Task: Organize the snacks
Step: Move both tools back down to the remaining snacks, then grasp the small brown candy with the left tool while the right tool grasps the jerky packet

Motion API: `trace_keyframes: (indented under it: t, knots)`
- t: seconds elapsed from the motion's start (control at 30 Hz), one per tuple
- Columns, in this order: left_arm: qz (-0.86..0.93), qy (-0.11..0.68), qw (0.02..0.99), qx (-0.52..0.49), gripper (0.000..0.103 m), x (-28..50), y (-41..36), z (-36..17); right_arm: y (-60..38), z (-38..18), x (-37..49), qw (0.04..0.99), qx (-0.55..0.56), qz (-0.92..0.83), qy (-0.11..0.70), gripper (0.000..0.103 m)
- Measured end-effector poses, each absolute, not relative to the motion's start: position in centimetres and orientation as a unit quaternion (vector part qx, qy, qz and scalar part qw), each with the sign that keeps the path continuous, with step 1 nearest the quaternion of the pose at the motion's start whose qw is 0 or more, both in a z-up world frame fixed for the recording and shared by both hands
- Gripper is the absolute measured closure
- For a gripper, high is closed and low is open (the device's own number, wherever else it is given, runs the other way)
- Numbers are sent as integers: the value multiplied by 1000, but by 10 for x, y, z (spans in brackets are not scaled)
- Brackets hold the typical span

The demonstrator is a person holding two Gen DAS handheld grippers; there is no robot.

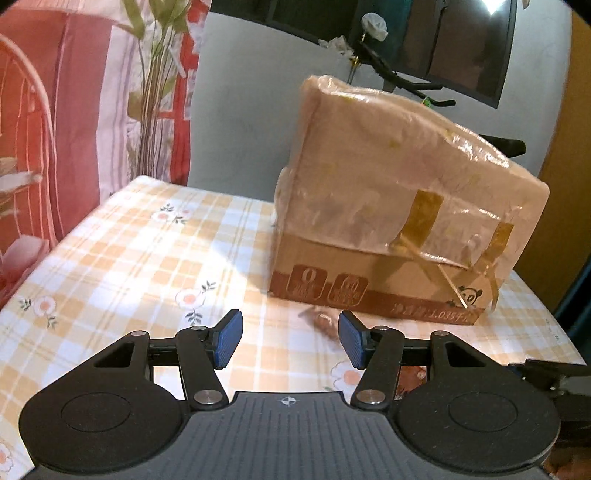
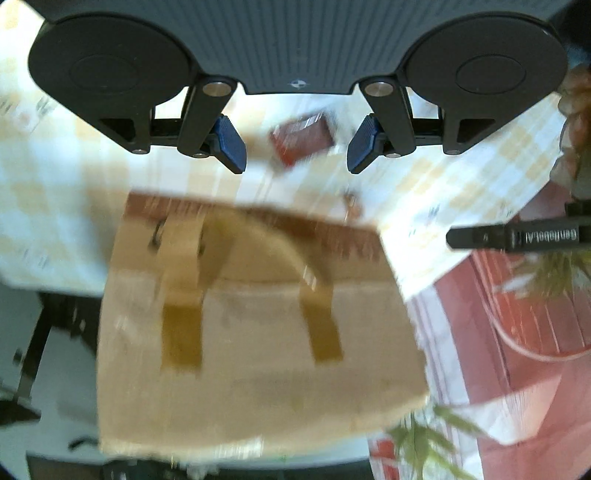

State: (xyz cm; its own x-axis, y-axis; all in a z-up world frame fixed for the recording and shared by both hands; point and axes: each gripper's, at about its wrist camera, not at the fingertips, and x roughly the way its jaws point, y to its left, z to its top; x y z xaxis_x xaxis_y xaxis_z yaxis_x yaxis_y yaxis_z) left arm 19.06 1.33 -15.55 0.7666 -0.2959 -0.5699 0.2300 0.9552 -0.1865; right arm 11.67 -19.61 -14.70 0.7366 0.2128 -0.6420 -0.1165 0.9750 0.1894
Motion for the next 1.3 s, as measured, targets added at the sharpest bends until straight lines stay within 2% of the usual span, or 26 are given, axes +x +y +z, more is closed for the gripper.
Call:
trace_keyframes:
  t: [0.27, 0.5, 0.87, 0.97, 1.0, 1.1, 1.17, 1.3]
  knots:
    - [-145, 321, 934, -58, 43, 193, 14, -162, -183, -170, 128, 901, 76, 114, 412, 39]
    - [-142, 324, 933, -63, 43, 191, 16, -166, -180, -173, 158, 898, 83, 116, 417, 37]
    - [-130, 334, 931, -72, 44, 192, 21, -173, -143, -184, 184, 915, -23, 99, 391, 35]
    - [-126, 336, 931, -70, 44, 193, 21, -174, -143, -188, 179, 923, -33, 101, 370, 39]
    - [-125, 337, 931, -69, 44, 193, 20, -175, -146, -188, 176, 926, -31, 97, 364, 49]
    - [-124, 342, 929, -70, 44, 196, 18, -177, -157, -188, 168, 930, -18, 95, 355, 56]
    - [-127, 348, 926, -68, 44, 199, 14, -178, -163, -185, 163, 930, -11, 90, 355, 61]
    - [-141, 351, 923, -65, 44, 213, 1, -181, -172, -183, 153, 933, -20, 79, 350, 61]
